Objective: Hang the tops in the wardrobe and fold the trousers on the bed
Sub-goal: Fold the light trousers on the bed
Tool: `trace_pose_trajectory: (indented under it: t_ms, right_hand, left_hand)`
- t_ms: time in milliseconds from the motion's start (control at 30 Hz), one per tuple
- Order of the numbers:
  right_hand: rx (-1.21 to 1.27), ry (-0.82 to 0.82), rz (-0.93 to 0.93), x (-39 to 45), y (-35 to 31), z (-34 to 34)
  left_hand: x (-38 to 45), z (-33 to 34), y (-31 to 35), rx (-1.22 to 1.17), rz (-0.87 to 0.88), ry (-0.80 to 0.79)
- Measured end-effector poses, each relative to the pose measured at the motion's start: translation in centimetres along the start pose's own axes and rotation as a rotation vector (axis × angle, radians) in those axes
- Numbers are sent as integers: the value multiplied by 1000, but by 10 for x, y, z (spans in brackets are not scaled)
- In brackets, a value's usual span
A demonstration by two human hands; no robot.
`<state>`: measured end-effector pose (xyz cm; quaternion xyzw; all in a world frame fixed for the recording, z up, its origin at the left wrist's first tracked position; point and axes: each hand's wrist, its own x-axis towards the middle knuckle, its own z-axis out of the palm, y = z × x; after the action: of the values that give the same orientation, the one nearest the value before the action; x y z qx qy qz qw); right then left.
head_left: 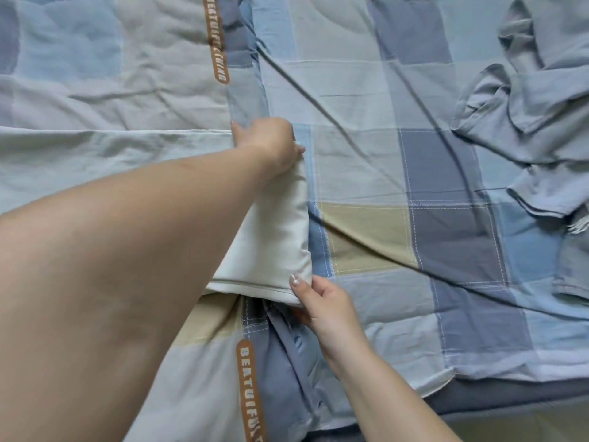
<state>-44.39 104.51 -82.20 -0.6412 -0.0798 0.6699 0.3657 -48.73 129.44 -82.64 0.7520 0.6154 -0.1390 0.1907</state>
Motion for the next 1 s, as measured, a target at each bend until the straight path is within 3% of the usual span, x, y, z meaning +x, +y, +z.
trace_pose_trajectory:
  t_ms: [167, 333, 500, 600, 800, 1000]
  right_hand:
    - [454, 35, 225, -16, 11, 12]
    - [358, 75, 233, -13, 6, 9]
    - [395, 31, 160, -5, -13, 4]
    - [380, -31, 134, -1, -28, 6]
    - [252, -361, -40, -15, -63, 33]
    - [199, -572, -165, -35, -103, 110]
  left_hand:
    - [2, -8, 1, -298, -30, 197]
    - [-12, 10, -12, -333, 56, 276]
    - [-68, 33, -71, -448, 129, 405]
    - [-123, 51, -110, -518, 34, 363]
    - [-201, 87, -148, -593, -114, 233]
    - [-207, 71, -153, -1081, -452, 324]
